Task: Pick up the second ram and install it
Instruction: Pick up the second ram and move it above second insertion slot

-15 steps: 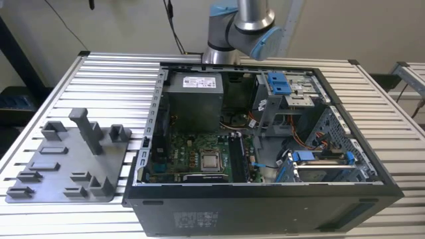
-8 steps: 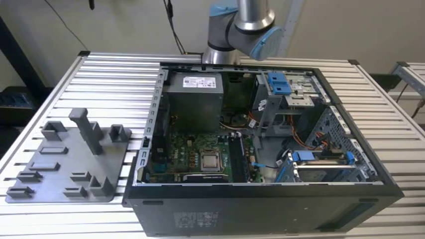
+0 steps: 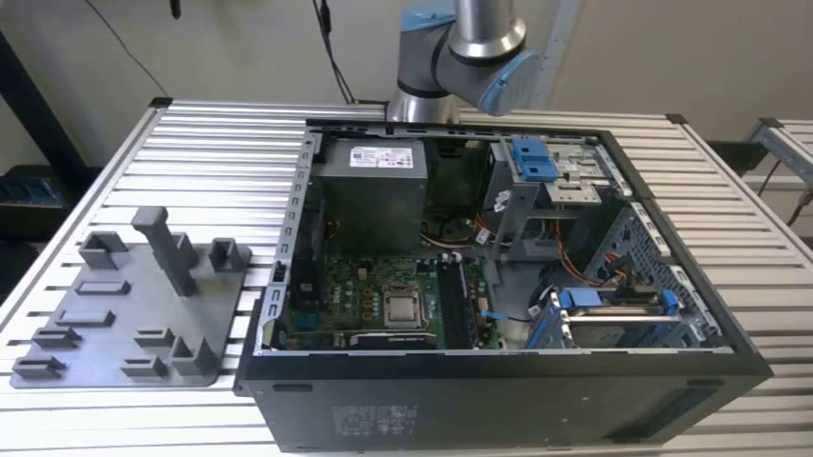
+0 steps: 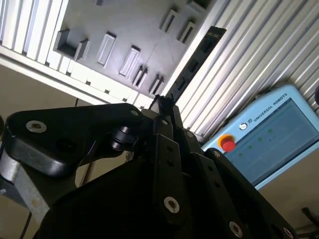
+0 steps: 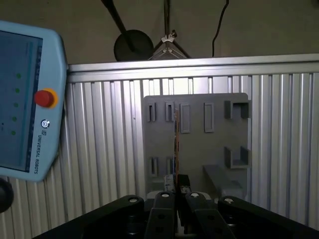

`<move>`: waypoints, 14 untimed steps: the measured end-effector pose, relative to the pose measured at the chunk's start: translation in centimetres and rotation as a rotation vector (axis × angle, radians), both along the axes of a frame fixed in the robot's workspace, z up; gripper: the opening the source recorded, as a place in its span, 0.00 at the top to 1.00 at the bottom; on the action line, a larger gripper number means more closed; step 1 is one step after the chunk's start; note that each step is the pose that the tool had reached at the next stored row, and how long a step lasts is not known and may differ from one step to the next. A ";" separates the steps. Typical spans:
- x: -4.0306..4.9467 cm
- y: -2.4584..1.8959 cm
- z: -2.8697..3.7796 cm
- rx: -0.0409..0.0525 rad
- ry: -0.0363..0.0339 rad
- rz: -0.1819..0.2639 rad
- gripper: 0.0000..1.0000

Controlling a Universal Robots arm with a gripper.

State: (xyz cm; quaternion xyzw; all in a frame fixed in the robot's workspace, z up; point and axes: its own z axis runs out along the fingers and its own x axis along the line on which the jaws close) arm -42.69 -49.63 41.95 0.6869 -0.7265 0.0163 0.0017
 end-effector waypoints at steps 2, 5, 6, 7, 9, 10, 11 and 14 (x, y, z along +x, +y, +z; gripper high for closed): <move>0.01 0.00 0.05 0.0000 0.0000 0.000 0.85; 0.01 0.00 0.57 0.0001 -0.0001 0.000 0.85; 0.01 0.00 0.68 0.0000 0.0000 0.000 0.85; 0.01 0.00 0.68 0.0000 -0.0001 0.000 0.85; 0.01 0.00 0.70 0.0000 -0.0001 0.000 0.85; 0.01 0.00 0.71 0.0000 -0.0001 0.000 0.85; 0.01 0.00 0.72 0.0000 -0.0002 0.000 0.85; 0.07 0.00 0.76 -0.0002 0.0001 0.000 0.85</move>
